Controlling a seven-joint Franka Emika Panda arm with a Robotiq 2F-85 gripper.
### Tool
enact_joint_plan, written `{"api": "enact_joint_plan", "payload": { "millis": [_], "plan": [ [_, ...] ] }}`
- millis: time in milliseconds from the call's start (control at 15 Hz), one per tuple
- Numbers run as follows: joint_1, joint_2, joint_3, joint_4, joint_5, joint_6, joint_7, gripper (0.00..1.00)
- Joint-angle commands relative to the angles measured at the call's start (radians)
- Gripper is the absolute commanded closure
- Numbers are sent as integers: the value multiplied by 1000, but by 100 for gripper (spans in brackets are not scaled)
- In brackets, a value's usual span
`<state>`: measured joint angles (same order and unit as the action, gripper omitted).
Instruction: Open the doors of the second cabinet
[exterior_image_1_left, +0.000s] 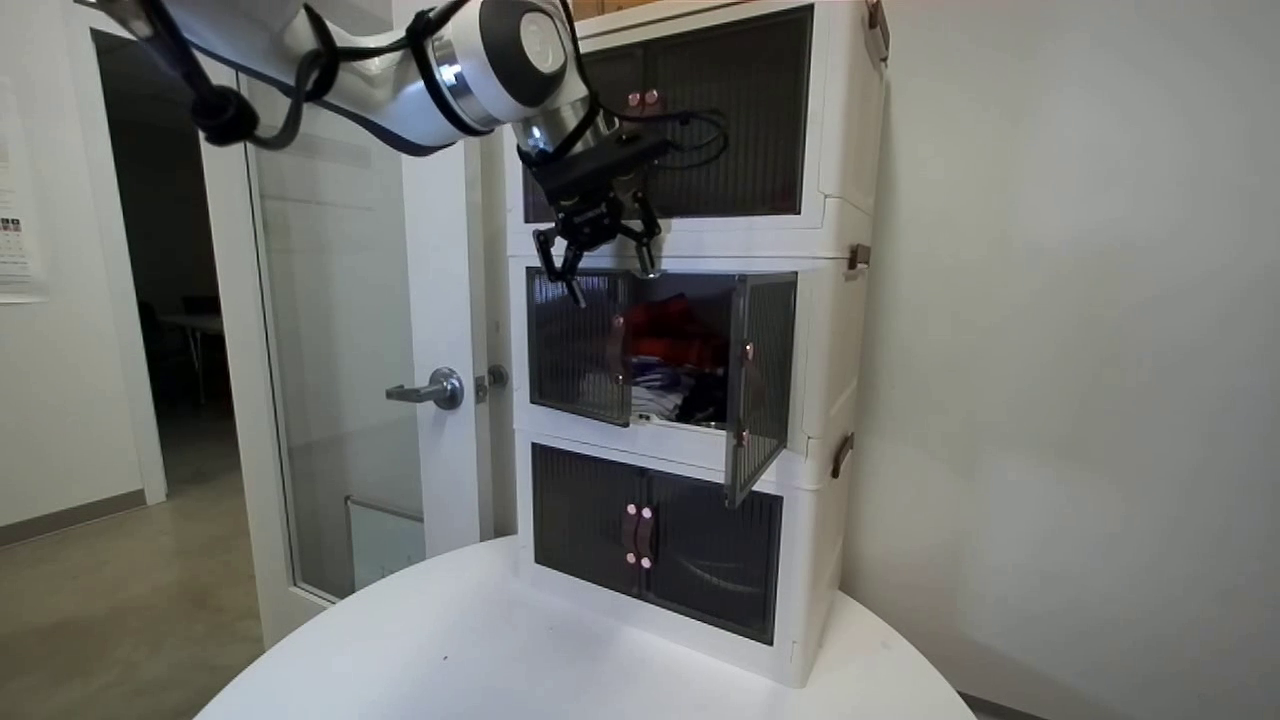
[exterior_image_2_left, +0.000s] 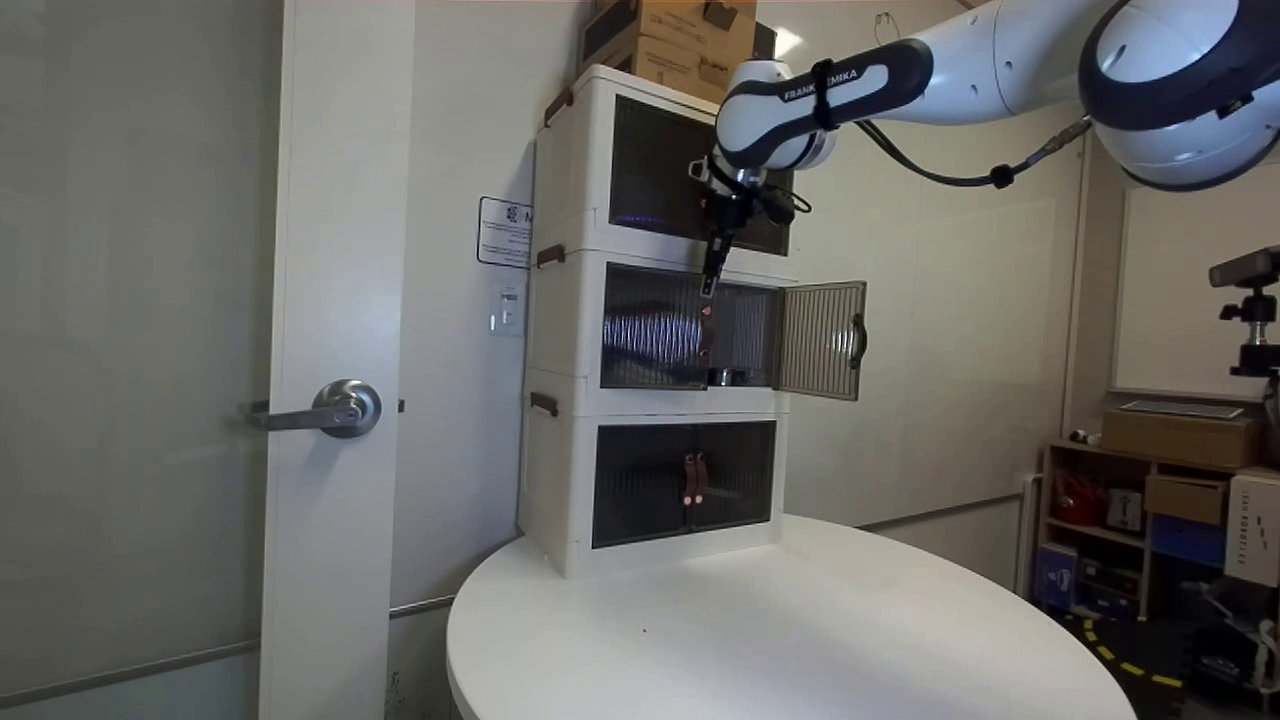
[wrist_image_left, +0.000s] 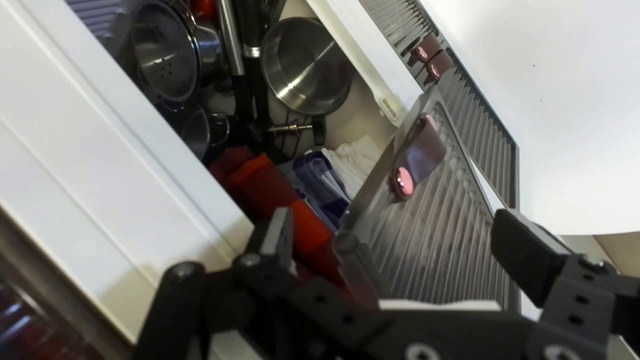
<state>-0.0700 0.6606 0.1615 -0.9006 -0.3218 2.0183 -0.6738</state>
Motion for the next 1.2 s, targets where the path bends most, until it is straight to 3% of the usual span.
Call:
{"api": "enact_joint_plan", "payload": {
  "millis": [0, 733, 1133],
  "plan": [
    [-4, 55, 43, 68, 52, 9, -44, 0],
    [19, 33, 147, -10, 72, 11, -10, 0],
    [47, 1, 173, -59, 64, 25, 122, 0]
  ]
}}
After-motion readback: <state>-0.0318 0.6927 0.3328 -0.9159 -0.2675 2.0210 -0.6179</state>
